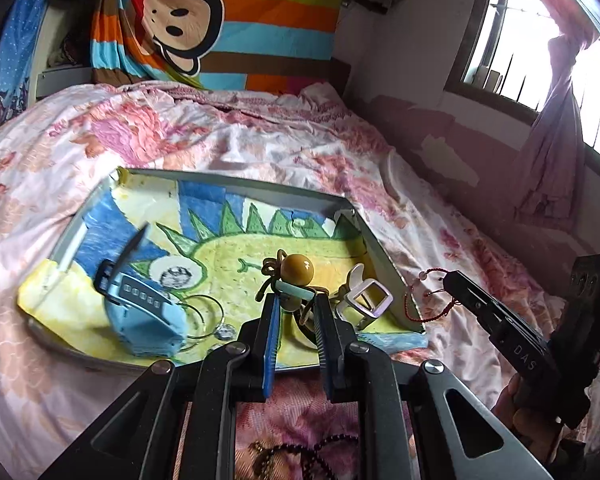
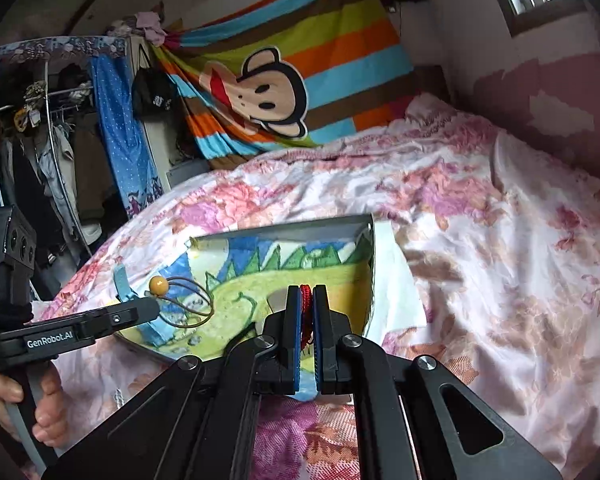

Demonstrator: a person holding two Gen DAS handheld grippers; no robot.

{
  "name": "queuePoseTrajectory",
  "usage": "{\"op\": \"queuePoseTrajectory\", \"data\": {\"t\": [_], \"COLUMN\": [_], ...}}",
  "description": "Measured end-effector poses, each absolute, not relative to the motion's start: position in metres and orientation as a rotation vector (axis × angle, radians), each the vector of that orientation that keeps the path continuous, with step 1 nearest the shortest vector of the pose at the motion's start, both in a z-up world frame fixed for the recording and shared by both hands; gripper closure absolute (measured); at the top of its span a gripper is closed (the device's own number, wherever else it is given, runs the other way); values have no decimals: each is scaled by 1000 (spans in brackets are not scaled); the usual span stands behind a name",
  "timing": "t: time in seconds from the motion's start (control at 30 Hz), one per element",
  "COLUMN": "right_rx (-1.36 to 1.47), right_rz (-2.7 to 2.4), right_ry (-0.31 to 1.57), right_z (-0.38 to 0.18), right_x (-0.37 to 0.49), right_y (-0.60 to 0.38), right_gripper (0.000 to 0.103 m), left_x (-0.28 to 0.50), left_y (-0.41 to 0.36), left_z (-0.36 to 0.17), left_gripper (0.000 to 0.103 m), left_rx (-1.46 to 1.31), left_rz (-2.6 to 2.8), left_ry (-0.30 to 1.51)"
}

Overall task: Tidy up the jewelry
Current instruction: 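Open left tool over tray releasing keychain while right tool releases bracelets, then withdraw both tools from the tray back toward the remaining jewelry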

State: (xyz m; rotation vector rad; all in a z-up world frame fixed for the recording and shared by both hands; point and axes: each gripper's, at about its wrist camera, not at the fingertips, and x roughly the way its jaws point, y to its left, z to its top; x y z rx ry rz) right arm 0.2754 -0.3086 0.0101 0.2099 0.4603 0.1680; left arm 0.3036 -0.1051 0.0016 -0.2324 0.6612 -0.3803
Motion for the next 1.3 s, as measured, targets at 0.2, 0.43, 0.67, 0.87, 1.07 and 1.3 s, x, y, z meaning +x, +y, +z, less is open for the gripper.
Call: {"op": "queuePoseTrajectory", "data": {"t": [0.2, 0.43, 0.67, 0.87, 1.07, 1.3], "right_rx": [205, 187, 183, 183, 174, 128], "right_rz": [140, 120, 110, 110, 123, 150], "right_ry": [555, 579, 578, 534, 468, 374], "right_z": [-13, -17, -13, 4, 26, 50], "right_x": [287, 285, 280, 266, 233, 181], "right_y": [-311, -309, -311, -310, -305, -288], "right_gripper": [98, 97, 79, 55, 29, 7], "left_x": [317, 320, 315, 290, 252, 198], "left_y": [-116, -117, -112, -97, -79, -58], "left_z": [-24, -33, -22, 2, 33, 62], "left_gripper": [86, 84, 43, 20, 2, 0], "left_rx": [-239, -214, -203, -260, -272, -244], "left_rz": [-343, -301, -266, -253, -211, -118], "left_ry": [752, 810, 811, 709, 576, 422]}}
